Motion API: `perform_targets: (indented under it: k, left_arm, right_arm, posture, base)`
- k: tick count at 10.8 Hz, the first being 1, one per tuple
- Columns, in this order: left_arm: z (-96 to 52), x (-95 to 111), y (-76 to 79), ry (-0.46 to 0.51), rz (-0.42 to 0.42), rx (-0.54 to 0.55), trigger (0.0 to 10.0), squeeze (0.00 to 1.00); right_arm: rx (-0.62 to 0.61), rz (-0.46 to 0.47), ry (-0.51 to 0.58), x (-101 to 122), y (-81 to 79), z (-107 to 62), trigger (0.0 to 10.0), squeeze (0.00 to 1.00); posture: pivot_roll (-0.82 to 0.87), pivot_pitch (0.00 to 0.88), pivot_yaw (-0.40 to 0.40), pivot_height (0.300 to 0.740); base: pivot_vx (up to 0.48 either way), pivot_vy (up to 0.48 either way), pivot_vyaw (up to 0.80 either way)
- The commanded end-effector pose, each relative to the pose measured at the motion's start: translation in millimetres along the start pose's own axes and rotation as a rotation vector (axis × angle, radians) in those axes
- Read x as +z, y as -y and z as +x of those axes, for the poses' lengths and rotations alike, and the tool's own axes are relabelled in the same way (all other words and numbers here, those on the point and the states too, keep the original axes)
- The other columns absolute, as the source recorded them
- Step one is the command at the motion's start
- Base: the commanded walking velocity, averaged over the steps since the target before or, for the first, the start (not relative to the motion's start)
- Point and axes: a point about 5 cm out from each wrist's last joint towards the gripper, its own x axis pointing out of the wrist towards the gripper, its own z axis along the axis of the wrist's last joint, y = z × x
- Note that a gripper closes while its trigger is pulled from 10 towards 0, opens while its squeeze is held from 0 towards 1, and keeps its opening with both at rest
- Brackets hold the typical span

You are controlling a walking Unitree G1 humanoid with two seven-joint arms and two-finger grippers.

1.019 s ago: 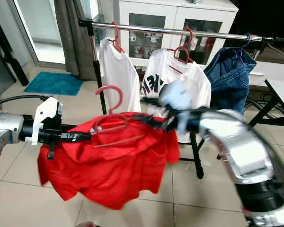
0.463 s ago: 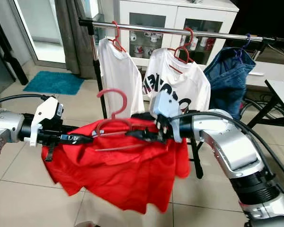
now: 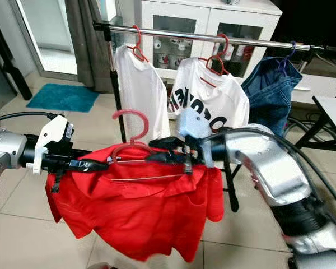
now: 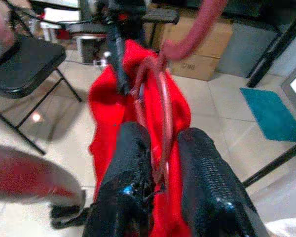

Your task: Hang hanger

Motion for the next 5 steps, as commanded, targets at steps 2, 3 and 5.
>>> perform_targets:
  k: [2,3,5]
  left_arm:
    - [1.4,11.0,0.8,0.014,0.055,-0.017,0.0,0.00]
    - [1.8,10.8,0.0,0.012,0.057,-0.019,0.0,0.00]
    - [1.9,10.9,-1.7,0.009,0.062,-0.020,0.0,0.00]
  right_arm:
    - [-0.005,-0.022,0.038,11.3,4.2,-1.9,10.0,0.00]
    - [0.018,-0.003,0.051,14.0,3.7,-4.0,10.0,1.00]
    - [0.044,-0.030,0.036,14.0,2.3,-2.7,10.0,1.00]
  posture:
    - [0.01,0.000,-0.038,0.740]
    - [0.00,0.000,-0.039,0.740]
    - [0.00,0.000,-0.040,0.740]
  base:
    - [0.000,0.000,0.00]
    - [0.000,0.000,0.00]
    - [0.000,0.000,0.00]
